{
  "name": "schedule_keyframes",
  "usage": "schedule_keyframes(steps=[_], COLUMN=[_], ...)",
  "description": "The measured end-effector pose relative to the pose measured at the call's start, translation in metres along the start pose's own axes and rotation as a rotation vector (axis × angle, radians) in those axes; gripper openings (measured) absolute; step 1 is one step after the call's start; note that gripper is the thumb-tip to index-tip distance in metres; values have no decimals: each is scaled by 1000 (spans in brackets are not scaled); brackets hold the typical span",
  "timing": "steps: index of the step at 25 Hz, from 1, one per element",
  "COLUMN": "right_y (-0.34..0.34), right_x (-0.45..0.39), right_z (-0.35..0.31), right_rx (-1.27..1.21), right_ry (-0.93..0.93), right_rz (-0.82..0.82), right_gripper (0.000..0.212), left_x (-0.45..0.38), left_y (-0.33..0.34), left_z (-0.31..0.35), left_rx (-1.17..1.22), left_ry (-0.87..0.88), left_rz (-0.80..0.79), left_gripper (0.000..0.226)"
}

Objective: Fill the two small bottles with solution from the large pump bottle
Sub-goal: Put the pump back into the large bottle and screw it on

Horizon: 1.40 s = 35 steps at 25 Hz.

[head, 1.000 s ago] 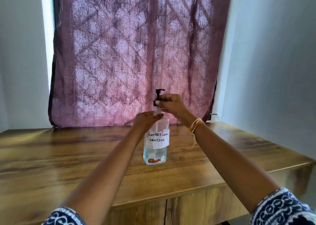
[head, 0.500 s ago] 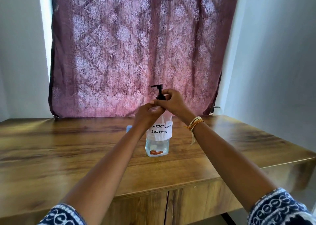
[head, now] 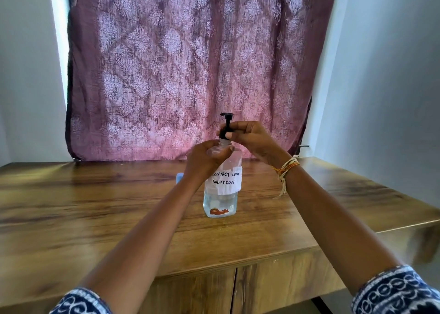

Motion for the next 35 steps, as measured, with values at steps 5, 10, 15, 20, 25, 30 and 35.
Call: schedule_keyframes(steps=[5,10,15,20,25,30,35], right_y=[-4,4,14,11,16,-2,-5], right_x=[0,2,5,2,-5,-2,0], right_z=[-6,-2,-4,-7,-15,-20,-16], right_rx=[179,381,-56,263,232,230,454], right_ry=[15,107,112,55,50,16,-9], right_rz=[93,174,83,115,18,75,210], right_gripper=[23,46,10,20,37,36,44], left_x=[-1,-1,-5,-7,-7,-7,-8], left_y=[2,1,1,3,3,3,2], left_z=[-2,-2,-8,-14,-16,-17,-15], left_rx=[11,-33,-132,-77,-73,-47,-54], left_ry=[2,26,-19,-46,-62,-56,-38], left_rz=[-9,26,59,32,48,43,41], left_gripper=[30,39,56,61,58,41,40])
Point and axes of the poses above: each hand's wrist, its own x-axis away from the middle knuckle, its own y-axis out of the palm, z = x × y, the point moved 7 cm from there along -x, towards the middle knuckle, and after that the axes turned 12 degrees about -y, right-handed, at the moved point
